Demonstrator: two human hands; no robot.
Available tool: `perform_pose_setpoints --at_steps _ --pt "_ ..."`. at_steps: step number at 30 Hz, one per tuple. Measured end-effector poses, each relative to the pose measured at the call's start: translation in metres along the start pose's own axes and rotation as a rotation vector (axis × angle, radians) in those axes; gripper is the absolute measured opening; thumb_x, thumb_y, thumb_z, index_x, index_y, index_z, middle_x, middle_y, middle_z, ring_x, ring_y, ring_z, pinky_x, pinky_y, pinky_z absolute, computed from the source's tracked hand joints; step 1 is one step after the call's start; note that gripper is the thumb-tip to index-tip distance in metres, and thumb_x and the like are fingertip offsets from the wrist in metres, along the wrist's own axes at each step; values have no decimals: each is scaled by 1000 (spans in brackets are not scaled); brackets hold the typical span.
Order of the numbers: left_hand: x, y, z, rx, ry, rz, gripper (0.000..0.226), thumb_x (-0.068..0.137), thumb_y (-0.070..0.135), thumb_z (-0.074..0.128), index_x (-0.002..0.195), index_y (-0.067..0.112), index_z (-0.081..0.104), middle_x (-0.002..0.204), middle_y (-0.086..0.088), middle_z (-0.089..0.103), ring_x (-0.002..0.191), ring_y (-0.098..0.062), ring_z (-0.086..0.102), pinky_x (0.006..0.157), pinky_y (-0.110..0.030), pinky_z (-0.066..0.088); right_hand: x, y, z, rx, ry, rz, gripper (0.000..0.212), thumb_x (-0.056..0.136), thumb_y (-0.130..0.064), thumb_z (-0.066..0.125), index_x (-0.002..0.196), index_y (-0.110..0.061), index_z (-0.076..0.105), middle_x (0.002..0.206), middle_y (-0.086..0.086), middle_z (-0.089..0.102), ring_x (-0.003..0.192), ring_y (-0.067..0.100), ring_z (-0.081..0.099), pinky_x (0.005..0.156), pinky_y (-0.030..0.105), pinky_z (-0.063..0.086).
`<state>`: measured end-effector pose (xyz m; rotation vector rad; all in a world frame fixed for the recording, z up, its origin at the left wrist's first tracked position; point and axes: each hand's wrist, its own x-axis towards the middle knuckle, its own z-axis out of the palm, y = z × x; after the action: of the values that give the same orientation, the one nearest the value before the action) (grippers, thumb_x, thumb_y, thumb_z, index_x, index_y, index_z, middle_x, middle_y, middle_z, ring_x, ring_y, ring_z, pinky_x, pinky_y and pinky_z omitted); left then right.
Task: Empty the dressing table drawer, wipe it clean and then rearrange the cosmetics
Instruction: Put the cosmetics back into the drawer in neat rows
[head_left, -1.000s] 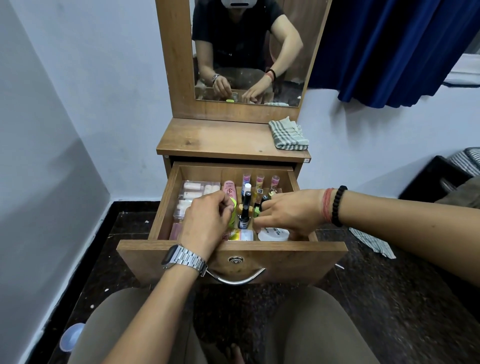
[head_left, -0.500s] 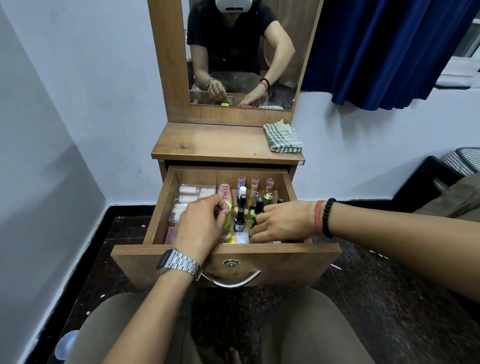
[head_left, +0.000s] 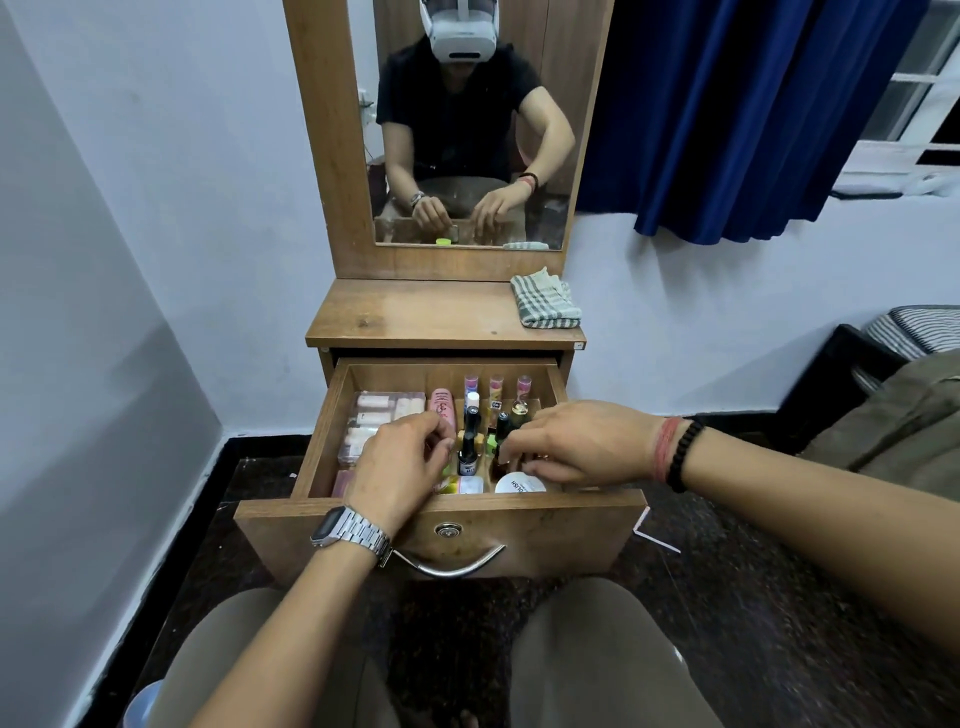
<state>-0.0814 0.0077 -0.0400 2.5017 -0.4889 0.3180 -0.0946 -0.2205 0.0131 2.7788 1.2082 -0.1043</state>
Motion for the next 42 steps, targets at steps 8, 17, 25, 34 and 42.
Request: perform_pose_setpoints --at_steps 8,17,25,34,42 --pt "-37 -18 -20 65 -102 119 18 90 50 52 95 37 63 98 23 59 102 -5 49 83 -30 38 -29 -39 15 96 41 155 44 89 -33 54 131 -34 43 109 -6 63 102 17 58 86 36 47" --pt "-69 -46 -55 108 -29 -199 64 71 61 69 128 41 48 135 14 46 130 -14 37 102 -43 34 -36 -49 30 24 146 274 51 90 -13 48 137 -30 42 137 -9 50 123 15 45 94 28 33" --pt "-50 -46 -52 144 14 -249 89 64 62 74 140 33 38 144 7 40 132 -21 36 103 -49 38 -24 -32 30 -3 180 411 75 82 -24 70 145 -30 29 156 -6 24 139 17 29 106 36 32" --pt "-3 -49 -48 202 8 -219 102 66 51 80 148 24 25 153 -1 27 138 -28 30 108 -44 35 -1 1 27 41 203 627 107 74 -45 77 153 -25 8 162 -1 9 145 21 18 112 44 26" --pt "43 -55 -45 337 -40 -187 105 66 54 78 149 26 20 158 2 14 144 -24 16 104 -52 38 24 32 25 -1 162 683 114 71 -43 80 154 -22 4 162 2 7 146 23 15 111 44 24"
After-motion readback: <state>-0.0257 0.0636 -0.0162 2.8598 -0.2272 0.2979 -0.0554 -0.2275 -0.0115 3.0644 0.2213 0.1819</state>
